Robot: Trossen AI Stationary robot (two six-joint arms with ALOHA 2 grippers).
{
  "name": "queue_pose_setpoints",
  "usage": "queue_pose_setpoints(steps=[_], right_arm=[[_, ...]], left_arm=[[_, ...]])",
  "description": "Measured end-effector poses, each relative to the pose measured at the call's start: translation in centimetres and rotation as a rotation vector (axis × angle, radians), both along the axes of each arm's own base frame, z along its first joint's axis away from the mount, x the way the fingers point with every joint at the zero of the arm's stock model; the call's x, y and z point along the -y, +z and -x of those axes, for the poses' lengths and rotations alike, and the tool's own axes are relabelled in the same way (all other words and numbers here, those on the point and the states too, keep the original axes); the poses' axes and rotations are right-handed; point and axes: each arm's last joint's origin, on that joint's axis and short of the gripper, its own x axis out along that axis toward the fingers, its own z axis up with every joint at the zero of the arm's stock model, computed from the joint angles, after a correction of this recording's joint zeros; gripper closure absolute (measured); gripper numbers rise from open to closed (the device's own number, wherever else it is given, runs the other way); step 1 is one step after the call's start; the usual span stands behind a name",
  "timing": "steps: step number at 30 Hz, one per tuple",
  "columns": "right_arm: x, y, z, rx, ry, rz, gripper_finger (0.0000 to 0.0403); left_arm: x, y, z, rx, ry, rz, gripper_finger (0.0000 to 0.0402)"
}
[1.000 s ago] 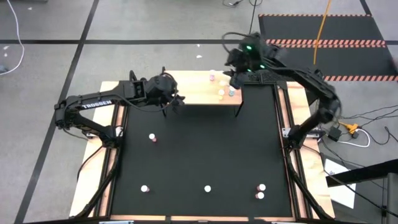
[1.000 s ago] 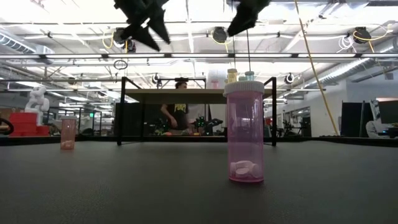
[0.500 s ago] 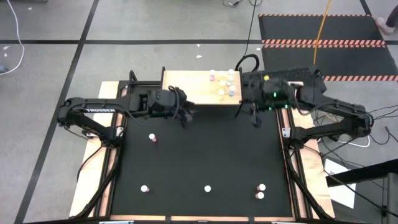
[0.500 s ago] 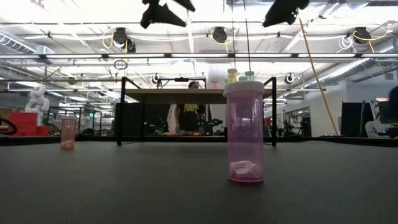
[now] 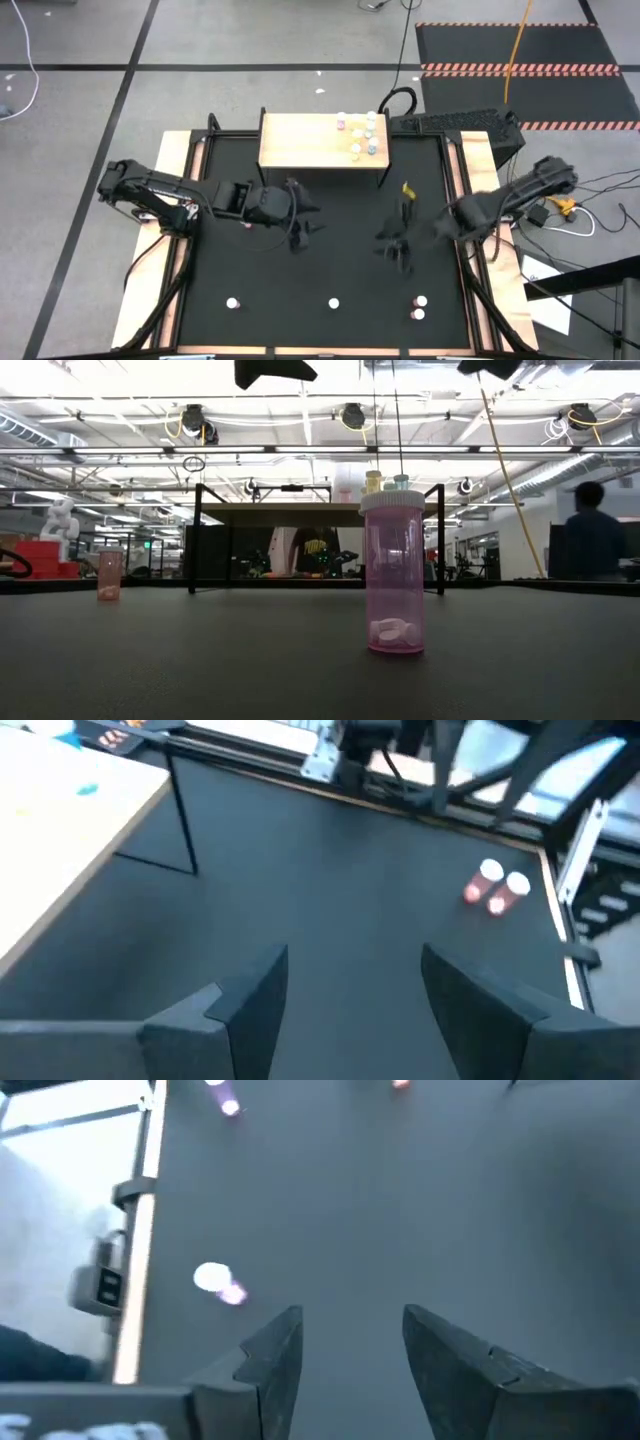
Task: Pick and place medicine bottles onto shelf by color
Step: Put the right pink pill bottle on the shelf aligned with the other pink pill bottle
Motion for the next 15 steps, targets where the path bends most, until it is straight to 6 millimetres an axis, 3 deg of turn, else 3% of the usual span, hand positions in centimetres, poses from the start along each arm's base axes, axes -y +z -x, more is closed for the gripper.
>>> queue_pose_setpoints(steps=[5, 8, 15], right_arm=[[-5.2, -0.8, -3.1, -0.054, -0.005, -0.063, 0.0234], [-7.7, -1.2, -5.5, -0.078, 0.033, -0.04, 0.0234], [-10.2, -1.1, -9.4, -0.09, 0.029, -0.021, 0.0234]], left_arm=[[2.3, 0.0, 1.3, -0.053, -0.071, 0.0, 0.0172], [3.9, -1.0, 2.3, -0.155, -0.089, -0.004, 0.0172], [5.8, -2.2, 4.3, -0.296, 0.011, -0.021, 0.0172]])
